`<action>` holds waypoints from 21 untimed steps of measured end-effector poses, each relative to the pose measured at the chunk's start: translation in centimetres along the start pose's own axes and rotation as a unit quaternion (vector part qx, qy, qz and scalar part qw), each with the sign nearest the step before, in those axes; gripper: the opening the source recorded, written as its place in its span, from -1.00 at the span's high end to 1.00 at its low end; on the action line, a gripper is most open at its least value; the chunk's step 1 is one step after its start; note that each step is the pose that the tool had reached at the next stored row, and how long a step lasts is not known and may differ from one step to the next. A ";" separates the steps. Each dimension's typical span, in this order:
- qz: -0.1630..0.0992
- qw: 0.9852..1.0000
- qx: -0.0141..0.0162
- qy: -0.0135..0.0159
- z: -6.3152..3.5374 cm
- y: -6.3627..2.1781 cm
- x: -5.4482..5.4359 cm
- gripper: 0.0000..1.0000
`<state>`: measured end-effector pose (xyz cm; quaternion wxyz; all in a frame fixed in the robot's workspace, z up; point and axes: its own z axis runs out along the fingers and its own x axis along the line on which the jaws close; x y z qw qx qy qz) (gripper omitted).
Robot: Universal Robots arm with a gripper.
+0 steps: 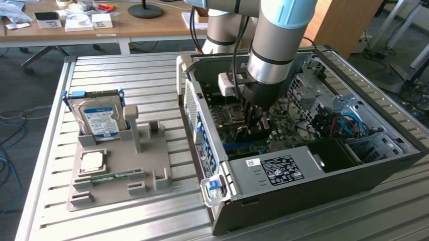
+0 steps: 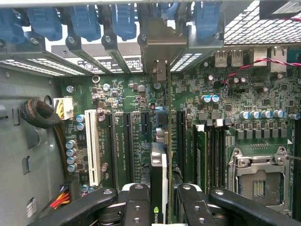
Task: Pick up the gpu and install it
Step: 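Insert the gpu into the slot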
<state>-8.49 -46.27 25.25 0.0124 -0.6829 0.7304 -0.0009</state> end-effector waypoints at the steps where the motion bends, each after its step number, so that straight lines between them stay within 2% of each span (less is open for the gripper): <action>1: 0.000 1.000 0.000 0.000 0.00 0.00 0.0 0.47; 17: 0.000 1.000 0.000 0.000 0.37 0.00 0.0 0.47; 21: 0.000 1.000 0.000 -0.001 0.39 0.01 0.0 0.47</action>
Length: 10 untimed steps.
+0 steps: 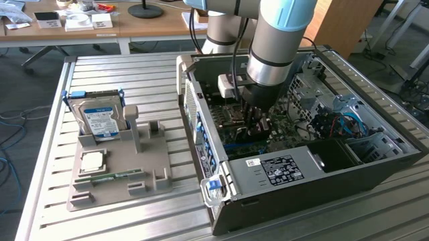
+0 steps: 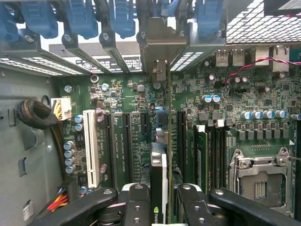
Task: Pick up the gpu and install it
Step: 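Insert the gpu into the slot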
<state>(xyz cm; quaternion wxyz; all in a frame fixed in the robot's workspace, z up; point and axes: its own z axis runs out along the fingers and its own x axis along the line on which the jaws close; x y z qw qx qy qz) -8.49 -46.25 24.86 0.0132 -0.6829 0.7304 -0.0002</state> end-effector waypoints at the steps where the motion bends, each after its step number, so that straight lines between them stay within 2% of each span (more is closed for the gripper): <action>1: 0.000 1.000 0.000 0.000 0.00 0.00 0.0 0.47; 10: -0.004 1.000 0.000 0.000 0.01 0.00 -0.1 0.47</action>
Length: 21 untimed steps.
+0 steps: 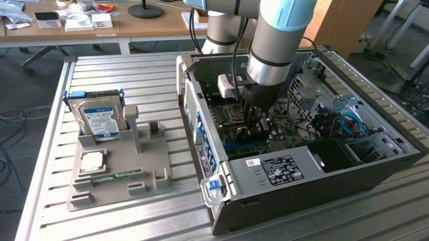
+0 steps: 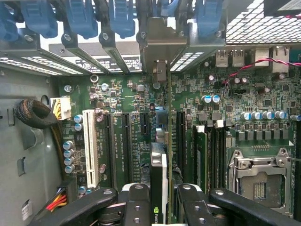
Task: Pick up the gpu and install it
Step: 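Insert the gpu into the slot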
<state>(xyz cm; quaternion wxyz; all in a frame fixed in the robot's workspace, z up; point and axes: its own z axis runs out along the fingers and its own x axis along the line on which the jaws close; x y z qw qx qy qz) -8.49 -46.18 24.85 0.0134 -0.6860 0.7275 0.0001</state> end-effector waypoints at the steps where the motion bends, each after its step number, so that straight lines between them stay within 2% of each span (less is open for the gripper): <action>1: -0.001 1.000 0.000 0.000 0.00 0.00 0.0 0.47; 21: -0.001 1.000 0.000 0.000 0.30 0.19 -0.1 0.47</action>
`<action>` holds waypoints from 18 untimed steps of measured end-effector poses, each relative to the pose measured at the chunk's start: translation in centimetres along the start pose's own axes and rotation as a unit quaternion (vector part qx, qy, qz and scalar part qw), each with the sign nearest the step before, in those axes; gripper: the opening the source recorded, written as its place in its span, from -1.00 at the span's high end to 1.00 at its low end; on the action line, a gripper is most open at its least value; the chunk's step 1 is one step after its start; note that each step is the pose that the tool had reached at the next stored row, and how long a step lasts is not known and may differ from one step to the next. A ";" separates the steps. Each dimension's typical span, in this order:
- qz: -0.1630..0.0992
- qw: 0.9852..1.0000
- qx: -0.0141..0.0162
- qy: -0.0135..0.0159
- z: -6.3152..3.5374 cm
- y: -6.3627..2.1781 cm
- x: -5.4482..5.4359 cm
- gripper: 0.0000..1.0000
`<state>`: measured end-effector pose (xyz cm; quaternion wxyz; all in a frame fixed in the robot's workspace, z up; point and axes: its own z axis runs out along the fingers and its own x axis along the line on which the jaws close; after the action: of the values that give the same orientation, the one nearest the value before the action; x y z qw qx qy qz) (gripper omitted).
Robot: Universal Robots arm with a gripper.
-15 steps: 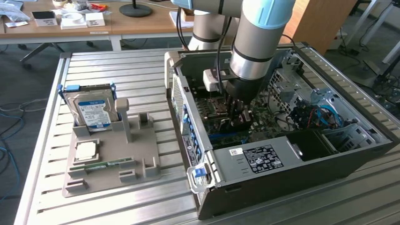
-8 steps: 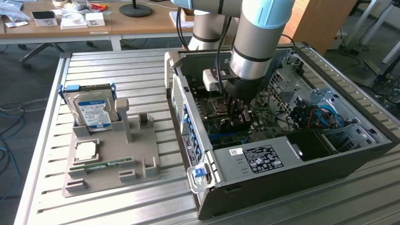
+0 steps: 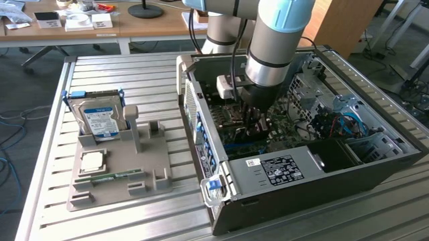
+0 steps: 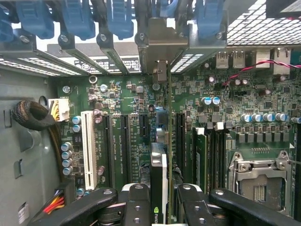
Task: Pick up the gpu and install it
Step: 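Insert the gpu into the slot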
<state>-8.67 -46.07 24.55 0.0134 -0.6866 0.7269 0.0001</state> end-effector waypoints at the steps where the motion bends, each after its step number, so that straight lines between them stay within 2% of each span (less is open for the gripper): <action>1: 0.000 1.000 0.000 0.000 0.04 0.00 0.0 0.47; 18: 0.000 1.000 0.000 0.000 0.29 0.01 0.0 0.47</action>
<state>-8.67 -46.08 24.26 0.0133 -0.6866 0.7269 0.0000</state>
